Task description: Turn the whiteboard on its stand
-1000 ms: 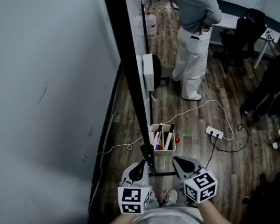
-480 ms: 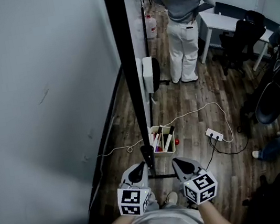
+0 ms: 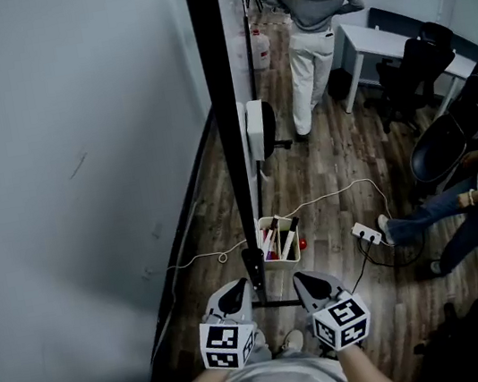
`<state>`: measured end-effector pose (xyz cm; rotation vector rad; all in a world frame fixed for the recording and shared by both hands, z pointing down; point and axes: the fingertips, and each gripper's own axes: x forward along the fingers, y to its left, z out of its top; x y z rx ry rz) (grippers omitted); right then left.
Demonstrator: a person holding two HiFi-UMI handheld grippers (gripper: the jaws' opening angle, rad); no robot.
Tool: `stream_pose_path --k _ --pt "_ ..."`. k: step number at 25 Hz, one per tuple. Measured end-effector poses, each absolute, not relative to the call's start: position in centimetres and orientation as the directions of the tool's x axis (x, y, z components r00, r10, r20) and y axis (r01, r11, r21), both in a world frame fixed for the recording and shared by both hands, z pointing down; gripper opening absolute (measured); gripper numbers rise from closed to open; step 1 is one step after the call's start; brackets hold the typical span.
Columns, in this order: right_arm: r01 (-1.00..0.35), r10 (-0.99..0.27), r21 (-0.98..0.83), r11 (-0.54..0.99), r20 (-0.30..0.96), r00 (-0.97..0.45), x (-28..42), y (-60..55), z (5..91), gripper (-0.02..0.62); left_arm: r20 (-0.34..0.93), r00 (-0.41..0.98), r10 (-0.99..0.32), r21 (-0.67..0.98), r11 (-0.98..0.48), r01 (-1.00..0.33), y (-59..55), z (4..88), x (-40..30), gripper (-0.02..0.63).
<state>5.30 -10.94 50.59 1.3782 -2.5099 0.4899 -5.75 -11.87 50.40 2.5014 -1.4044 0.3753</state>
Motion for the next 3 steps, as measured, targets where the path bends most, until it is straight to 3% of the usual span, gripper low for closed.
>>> stream_pose_path --k 3 --pt "-0.847 -0.768 -0.177 0.501 0.361 -0.529 5.22 -10.77 50.55 0.005 0.339 0.5 -0.797 0.089 -0.502 -0.86 -11.75 50.39 -5.86 0.011"
